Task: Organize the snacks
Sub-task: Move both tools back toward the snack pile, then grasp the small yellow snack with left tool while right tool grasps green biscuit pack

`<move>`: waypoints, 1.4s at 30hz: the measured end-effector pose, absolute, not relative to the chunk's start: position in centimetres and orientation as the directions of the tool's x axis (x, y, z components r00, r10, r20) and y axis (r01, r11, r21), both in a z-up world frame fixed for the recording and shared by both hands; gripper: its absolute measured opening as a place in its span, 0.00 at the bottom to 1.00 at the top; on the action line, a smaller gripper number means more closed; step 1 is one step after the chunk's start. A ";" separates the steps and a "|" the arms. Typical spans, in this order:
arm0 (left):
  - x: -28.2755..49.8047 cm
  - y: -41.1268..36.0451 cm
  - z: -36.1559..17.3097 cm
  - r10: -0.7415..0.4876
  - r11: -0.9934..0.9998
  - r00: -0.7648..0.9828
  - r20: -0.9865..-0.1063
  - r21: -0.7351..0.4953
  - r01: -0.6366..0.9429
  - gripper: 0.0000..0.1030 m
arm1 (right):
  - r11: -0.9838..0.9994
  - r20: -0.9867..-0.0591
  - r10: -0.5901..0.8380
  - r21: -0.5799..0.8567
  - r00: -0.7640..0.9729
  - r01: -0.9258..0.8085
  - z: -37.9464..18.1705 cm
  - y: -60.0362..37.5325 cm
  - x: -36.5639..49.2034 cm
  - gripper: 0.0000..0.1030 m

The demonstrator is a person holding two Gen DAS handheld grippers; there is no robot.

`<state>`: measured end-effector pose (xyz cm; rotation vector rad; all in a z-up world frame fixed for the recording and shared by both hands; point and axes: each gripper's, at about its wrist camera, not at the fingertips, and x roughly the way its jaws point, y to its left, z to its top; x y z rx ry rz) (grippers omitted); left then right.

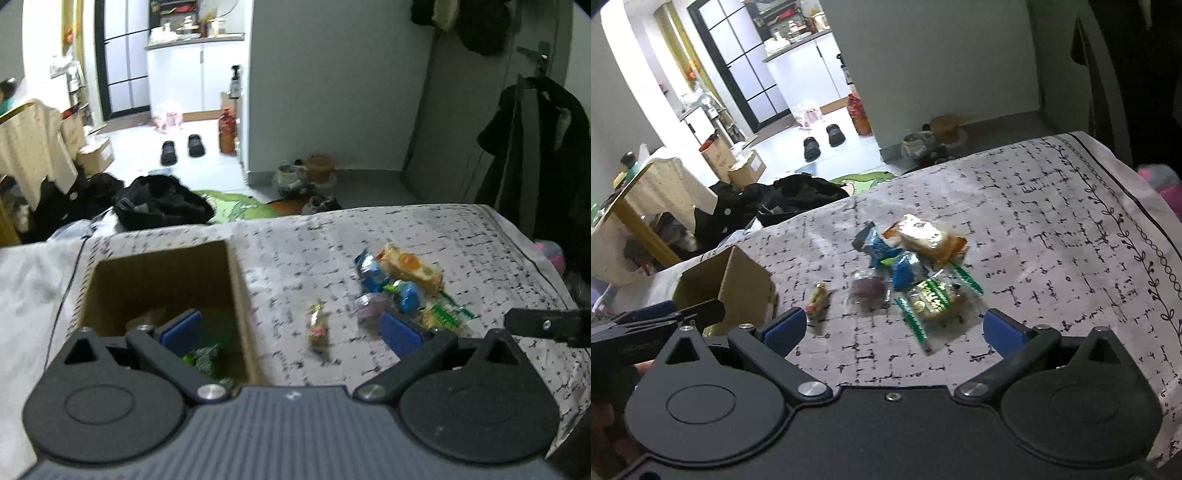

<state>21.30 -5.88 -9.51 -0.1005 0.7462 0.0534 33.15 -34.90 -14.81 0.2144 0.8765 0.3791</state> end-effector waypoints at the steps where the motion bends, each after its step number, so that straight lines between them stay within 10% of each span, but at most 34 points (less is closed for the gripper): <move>1: 21.6 -6.0 -9.5 0.001 0.993 0.734 -0.679 -0.084 -0.079 0.98 | 0.912 -0.704 0.410 0.336 0.580 -0.236 -14.9 -35.0 33.2 0.99; 22: 28.0 -8.6 -13.7 -0.033 0.989 0.661 -0.750 -0.121 -0.088 0.62 | 0.915 -0.754 0.382 0.389 0.534 -0.106 -19.2 -34.6 37.2 0.60; 42: 31.5 -9.5 -18.3 0.007 0.989 0.555 -0.832 -0.076 -0.127 0.52 | 0.929 -0.805 0.345 0.367 0.483 -0.052 -23.0 -31.9 39.2 0.58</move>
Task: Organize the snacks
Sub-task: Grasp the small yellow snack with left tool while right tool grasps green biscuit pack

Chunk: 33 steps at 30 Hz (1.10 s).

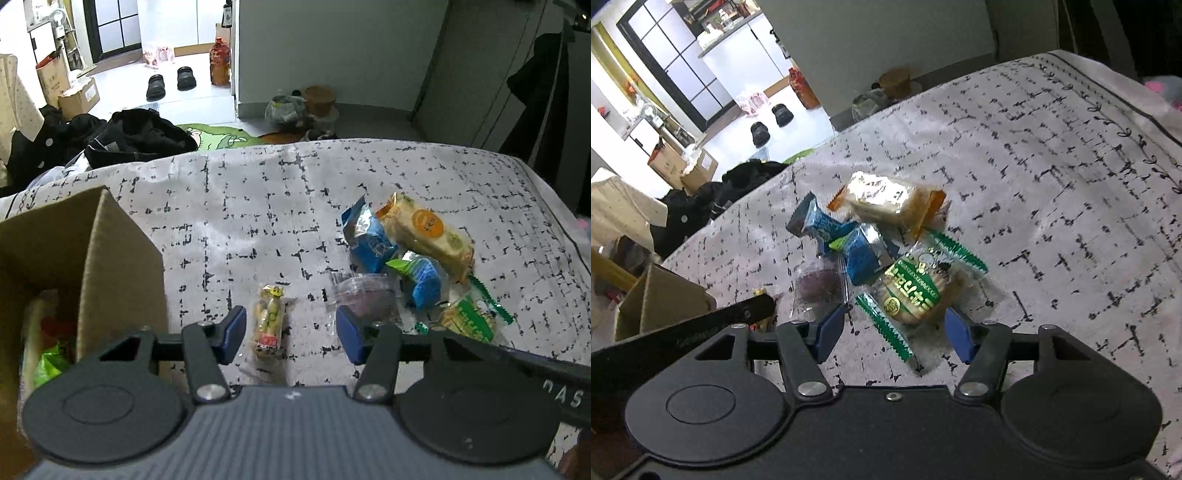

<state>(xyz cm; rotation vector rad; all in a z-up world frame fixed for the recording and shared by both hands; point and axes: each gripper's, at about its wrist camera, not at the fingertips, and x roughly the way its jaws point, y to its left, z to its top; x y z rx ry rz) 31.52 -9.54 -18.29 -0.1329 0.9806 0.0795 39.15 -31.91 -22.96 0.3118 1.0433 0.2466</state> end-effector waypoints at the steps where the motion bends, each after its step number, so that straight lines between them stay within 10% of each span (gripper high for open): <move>1: 31.6 -9.6 -18.5 0.016 0.989 0.550 -0.835 -0.068 -0.132 0.52 | 0.933 -0.812 0.338 0.356 0.477 -0.055 -23.2 -31.7 39.2 0.58; 16: 32.5 -9.1 -20.7 0.021 0.987 0.515 -0.857 -0.066 -0.150 0.50 | 0.980 -0.863 0.180 0.200 0.472 -0.009 -23.8 -33.0 39.1 0.35; 22: 32.5 -9.3 -21.0 0.025 0.989 0.512 -0.859 -0.054 -0.140 0.26 | 0.988 -0.860 0.105 0.147 0.500 0.046 -23.2 -34.1 38.7 0.31; 33: 31.7 -9.7 -20.0 -0.004 0.989 0.535 -0.845 -0.084 -0.124 0.16 | 0.982 -0.821 0.155 0.191 0.549 0.009 -22.7 -32.6 39.7 0.67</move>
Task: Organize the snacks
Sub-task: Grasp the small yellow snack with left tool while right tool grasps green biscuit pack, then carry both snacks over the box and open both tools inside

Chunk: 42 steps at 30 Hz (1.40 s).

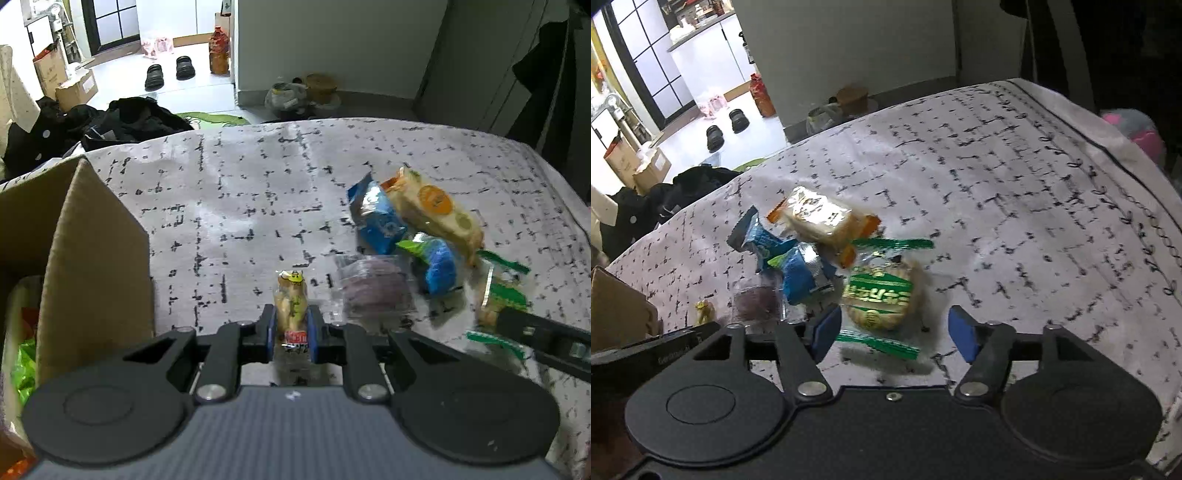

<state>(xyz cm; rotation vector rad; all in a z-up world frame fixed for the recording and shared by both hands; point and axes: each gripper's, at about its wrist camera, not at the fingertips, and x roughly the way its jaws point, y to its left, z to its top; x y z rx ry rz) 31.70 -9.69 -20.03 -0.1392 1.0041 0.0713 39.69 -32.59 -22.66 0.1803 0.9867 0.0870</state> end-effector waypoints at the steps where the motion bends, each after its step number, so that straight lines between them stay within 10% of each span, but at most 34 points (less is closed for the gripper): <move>1: 31.6 -9.7 -19.9 -0.009 0.989 0.540 -0.842 -0.088 -0.121 0.16 | 0.983 -0.820 0.147 0.181 0.554 0.008 -22.7 -32.4 39.8 0.70; 12: 31.3 -9.1 -19.4 -0.017 0.984 0.555 -0.831 -0.112 -0.138 0.16 | 0.995 -0.828 0.077 0.097 0.555 0.007 -23.6 -29.8 42.0 0.78; 21: 30.8 -8.4 -19.4 -0.020 0.981 0.550 -0.835 -0.123 -0.151 0.16 | 0.999 -0.857 0.029 0.013 0.514 -0.034 -24.3 -29.5 41.7 0.47; 42: 28.0 -7.8 -14.5 -0.034 0.990 0.638 -0.769 -0.115 -0.085 0.16 | 0.981 -0.778 0.188 0.176 0.600 -0.079 -18.5 -30.3 37.9 0.47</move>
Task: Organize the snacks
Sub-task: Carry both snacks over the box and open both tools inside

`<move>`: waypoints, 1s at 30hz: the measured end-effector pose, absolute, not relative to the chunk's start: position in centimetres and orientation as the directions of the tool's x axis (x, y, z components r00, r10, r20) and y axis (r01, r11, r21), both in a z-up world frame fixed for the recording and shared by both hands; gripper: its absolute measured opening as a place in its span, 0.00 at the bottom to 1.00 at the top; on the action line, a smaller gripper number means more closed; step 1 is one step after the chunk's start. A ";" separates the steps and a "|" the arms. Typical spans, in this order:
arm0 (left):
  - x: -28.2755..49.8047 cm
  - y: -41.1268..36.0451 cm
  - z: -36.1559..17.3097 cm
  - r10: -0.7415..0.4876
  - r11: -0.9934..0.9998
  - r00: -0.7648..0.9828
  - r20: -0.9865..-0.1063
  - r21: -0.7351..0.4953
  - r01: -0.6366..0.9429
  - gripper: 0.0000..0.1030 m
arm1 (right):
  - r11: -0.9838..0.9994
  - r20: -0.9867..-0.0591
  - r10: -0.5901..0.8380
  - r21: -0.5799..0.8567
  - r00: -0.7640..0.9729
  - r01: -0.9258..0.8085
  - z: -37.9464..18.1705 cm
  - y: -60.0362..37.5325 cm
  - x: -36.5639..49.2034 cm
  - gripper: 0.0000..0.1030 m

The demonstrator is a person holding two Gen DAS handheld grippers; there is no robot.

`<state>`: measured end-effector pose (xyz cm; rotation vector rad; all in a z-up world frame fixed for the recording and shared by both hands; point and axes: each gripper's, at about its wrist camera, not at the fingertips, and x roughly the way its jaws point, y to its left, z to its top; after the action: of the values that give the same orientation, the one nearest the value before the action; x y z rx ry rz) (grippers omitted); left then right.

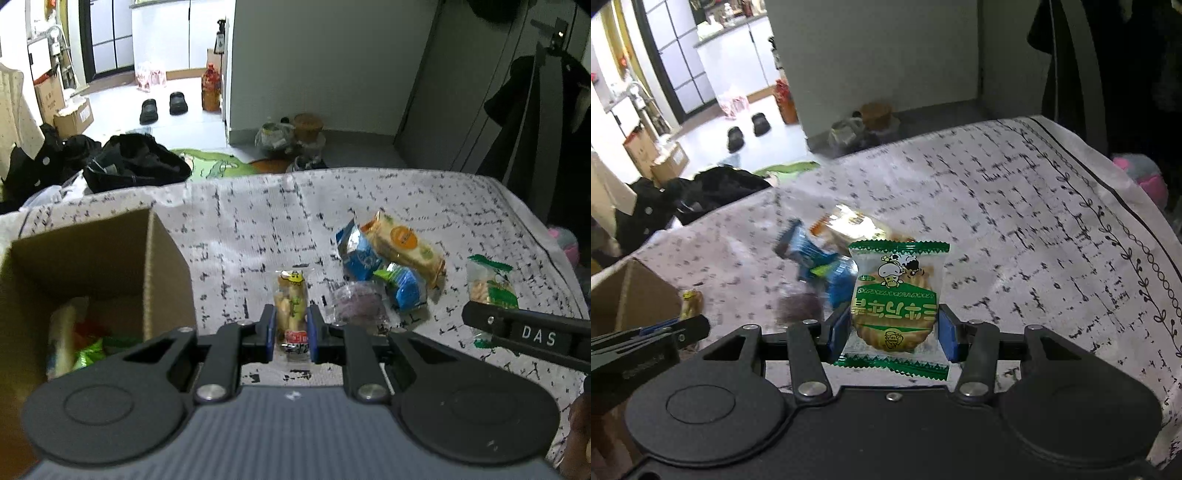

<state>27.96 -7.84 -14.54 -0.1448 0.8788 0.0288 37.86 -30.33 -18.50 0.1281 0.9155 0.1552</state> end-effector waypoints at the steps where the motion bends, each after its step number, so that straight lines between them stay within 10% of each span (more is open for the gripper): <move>1: 27.8 -7.7 -14.3 -0.037 0.989 0.643 -0.765 -0.120 -0.085 0.16 | 0.980 -0.773 0.193 0.180 0.604 -0.084 -18.2 -30.2 37.7 0.47; 30: 22.9 -0.3 -9.3 0.022 0.963 0.754 -0.657 -0.189 -0.192 0.16 | 0.929 -0.675 0.370 0.266 0.638 -0.258 -13.5 -22.5 34.1 0.47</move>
<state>22.91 -0.30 -9.28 -0.2521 0.7089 0.1181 34.09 -22.49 -13.54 0.1496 0.8028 0.3602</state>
